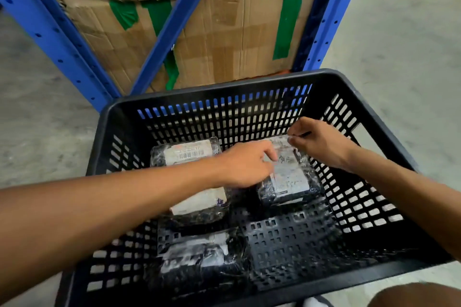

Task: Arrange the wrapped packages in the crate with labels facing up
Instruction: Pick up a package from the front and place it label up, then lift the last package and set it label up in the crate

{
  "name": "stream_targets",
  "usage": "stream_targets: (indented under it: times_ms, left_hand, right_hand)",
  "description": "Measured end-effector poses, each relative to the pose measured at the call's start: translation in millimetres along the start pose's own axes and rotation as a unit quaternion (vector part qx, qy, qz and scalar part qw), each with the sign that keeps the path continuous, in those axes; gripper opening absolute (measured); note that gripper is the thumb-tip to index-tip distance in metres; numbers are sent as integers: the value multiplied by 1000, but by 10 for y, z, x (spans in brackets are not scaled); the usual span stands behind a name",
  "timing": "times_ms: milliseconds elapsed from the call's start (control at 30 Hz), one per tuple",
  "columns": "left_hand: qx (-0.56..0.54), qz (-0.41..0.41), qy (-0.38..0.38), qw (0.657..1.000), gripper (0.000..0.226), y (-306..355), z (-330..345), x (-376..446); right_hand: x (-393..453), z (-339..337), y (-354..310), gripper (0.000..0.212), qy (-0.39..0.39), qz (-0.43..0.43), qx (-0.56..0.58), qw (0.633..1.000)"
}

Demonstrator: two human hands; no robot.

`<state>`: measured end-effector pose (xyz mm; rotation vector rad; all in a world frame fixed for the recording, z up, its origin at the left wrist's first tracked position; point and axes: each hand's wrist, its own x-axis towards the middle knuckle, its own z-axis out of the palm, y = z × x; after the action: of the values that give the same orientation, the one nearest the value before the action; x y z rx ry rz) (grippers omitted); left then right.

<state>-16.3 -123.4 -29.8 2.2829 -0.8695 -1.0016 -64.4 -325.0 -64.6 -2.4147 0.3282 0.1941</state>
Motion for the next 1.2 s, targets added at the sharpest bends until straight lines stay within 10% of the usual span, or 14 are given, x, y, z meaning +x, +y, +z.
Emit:
stream_targets:
  times_ms: [300, 933, 1200]
  left_hand:
    - [173, 6, -187, 967, 15, -678, -172, -1096]
    - [83, -27, -83, 993, 38, -1032, 179, -1299]
    - [-191, -23, -51, 980, 29, -976, -457, -1340]
  right_hand:
    - [-716, 682, -803, 20, -400, -206, -40, 892]
    - [-740, 877, -736, 56, -336, -243, -153, 897]
    - [-669, 501, -695, 40, -220, -177, 207, 937]
